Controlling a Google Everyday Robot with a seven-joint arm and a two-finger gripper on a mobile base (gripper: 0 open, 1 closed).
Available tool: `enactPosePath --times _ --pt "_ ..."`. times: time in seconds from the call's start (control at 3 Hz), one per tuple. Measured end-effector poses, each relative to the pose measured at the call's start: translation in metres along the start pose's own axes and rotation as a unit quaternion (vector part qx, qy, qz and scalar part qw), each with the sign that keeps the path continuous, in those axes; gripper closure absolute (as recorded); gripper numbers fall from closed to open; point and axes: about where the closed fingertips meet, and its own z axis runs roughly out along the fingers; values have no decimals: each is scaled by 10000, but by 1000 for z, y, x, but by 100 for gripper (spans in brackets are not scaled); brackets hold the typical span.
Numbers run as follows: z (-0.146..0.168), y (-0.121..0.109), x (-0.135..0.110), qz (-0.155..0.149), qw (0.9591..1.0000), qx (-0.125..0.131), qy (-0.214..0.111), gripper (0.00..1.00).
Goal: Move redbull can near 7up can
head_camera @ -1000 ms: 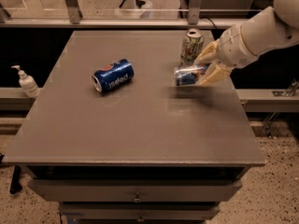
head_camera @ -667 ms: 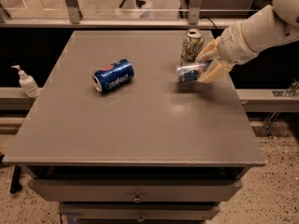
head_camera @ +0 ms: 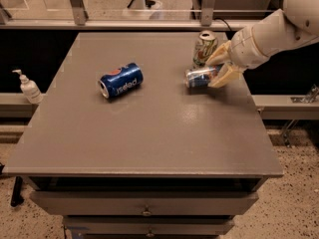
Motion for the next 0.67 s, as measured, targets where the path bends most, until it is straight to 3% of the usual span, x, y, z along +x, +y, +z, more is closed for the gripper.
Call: enactPosePath --times 0.67 --pt "0 -1 12 -39 10000 64 47 14"
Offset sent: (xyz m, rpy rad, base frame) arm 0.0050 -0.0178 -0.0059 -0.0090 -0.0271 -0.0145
